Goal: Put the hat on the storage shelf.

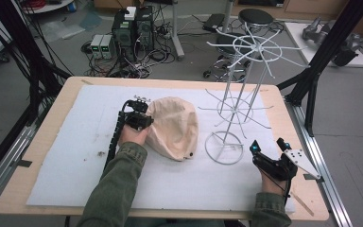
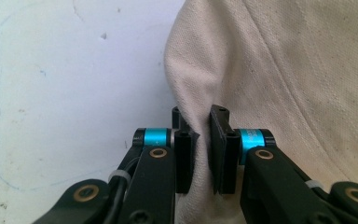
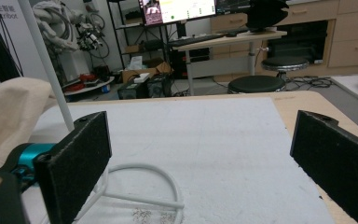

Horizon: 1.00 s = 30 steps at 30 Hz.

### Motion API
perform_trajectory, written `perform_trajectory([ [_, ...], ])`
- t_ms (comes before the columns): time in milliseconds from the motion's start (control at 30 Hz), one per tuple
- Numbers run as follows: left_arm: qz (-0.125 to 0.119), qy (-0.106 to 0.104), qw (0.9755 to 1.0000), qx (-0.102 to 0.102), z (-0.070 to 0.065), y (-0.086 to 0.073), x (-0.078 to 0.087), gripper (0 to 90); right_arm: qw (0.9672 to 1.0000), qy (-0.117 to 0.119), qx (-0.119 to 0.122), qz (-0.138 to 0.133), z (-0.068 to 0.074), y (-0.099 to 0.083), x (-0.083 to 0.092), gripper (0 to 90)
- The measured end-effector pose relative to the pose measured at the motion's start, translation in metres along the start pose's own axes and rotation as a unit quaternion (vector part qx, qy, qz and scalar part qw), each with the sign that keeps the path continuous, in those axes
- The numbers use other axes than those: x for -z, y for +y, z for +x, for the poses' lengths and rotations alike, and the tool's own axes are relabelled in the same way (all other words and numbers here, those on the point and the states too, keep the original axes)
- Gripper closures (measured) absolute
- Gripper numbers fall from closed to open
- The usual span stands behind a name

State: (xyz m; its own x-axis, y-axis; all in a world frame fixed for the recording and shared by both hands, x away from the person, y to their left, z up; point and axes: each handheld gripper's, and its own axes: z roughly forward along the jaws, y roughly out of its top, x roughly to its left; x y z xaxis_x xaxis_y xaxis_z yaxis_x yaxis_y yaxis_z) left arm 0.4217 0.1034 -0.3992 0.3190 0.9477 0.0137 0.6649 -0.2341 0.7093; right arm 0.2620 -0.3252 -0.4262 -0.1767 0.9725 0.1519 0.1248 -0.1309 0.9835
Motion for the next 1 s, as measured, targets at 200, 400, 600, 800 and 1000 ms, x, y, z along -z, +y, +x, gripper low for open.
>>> perform_trajectory([
  [200, -0.031, -0.007, 0.9995, -0.003, 0.002, 0.003, 0.015, 81.2, 1.0000, 0.000, 0.002, -0.003, 0.000, 0.000, 0.001, 4.3],
  [400, -0.055, -0.012, 0.9984, -0.002, 0.008, 0.003, 0.026, 81.1, 1.0000, -0.001, 0.001, -0.004, 0.000, 0.000, 0.000, 4.3],
  [600, -0.086, -0.016, 0.9961, -0.005, 0.011, 0.004, 0.039, 81.1, 1.0000, -0.001, 0.000, -0.004, 0.001, 0.000, 0.000, 4.3],
  [800, -0.109, -0.023, 0.9938, -0.005, 0.014, 0.004, 0.047, 81.0, 1.0000, -0.002, 0.001, -0.004, 0.001, 0.000, 0.001, 4.3],
  [1000, -0.138, -0.032, 0.9899, -0.001, 0.015, 0.005, 0.058, 80.9, 1.0000, -0.002, 0.002, -0.004, 0.001, 0.000, 0.000, 4.3],
])
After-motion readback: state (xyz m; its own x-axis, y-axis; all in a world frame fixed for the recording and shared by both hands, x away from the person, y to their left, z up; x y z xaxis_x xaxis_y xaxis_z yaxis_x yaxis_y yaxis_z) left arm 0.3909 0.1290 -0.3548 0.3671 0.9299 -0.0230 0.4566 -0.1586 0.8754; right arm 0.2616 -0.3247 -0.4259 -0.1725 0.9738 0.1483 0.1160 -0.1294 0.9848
